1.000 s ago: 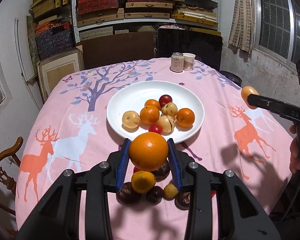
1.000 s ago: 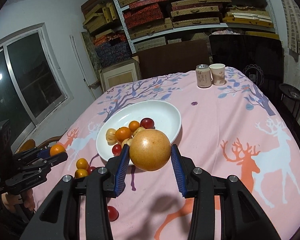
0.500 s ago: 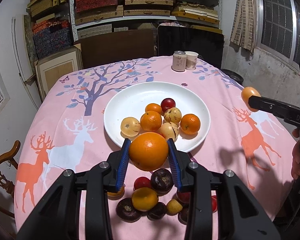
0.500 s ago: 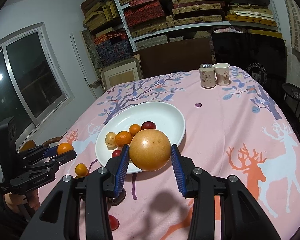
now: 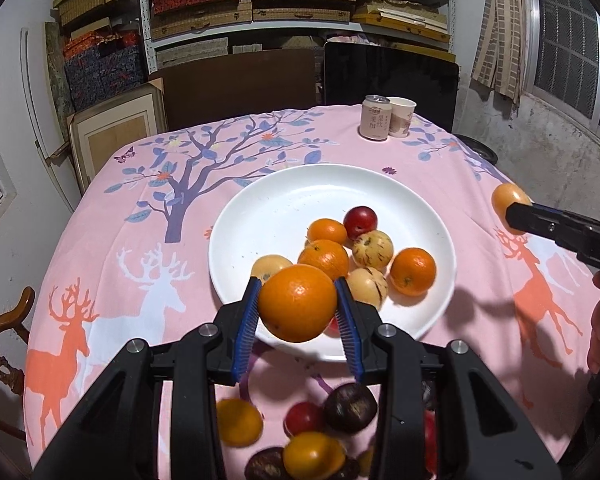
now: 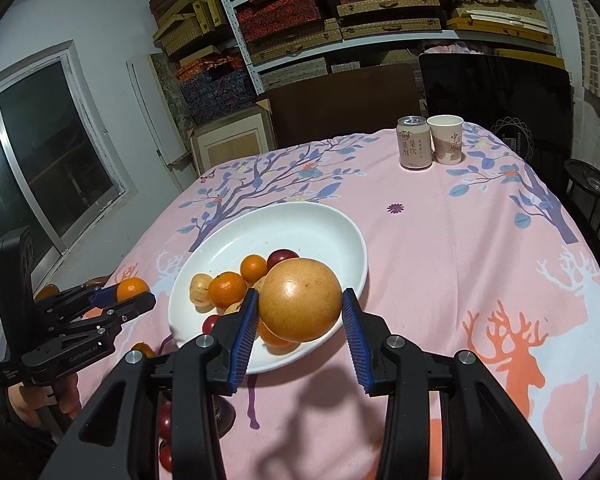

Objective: Organize fruits
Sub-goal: 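Lower the orange onto the plate with the left gripper while the right releases the grapefruit there, then grasp a yellow-orange fruit with the left gripper while the right grasps a red tomato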

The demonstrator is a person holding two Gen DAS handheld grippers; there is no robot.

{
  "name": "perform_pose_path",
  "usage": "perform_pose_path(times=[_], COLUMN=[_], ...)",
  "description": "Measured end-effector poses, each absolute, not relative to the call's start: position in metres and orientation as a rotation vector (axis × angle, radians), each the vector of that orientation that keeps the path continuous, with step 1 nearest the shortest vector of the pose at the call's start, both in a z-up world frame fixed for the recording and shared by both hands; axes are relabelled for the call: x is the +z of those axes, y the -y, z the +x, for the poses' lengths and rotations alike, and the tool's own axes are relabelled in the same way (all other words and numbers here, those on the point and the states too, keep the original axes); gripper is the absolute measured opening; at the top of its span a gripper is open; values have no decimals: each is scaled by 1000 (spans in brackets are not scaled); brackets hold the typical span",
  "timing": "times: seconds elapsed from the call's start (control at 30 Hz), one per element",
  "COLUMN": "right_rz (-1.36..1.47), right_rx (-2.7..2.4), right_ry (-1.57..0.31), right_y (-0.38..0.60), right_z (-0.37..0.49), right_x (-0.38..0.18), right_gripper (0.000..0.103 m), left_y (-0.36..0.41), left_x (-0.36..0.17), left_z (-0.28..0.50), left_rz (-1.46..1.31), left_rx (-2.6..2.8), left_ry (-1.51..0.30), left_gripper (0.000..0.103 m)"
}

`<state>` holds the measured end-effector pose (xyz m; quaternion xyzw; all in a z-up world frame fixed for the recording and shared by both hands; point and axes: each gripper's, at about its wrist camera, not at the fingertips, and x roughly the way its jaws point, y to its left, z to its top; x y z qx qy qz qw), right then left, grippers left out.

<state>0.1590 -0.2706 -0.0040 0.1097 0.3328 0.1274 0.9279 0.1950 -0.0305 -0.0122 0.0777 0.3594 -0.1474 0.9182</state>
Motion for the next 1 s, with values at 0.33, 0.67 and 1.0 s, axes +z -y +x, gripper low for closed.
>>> perform_pose_path(times=[0.33,0.67,1.0], right_rz=[207,261,283], right_rx=[258,295,257], right_ry=[-757,-749,-683], right_y=[249,255,272], right_z=[215,187,106], right_x=[-31,-40,-61], right_gripper=[43,62,69], left_y=[41,30,11], left_x=[-37,-28,-32], left_z=[270,234,112], left_rz=[148,128,222], left_rx=[-277,-285,-318], left_ry=[-826,-768,-708], left_gripper=[39,65,69])
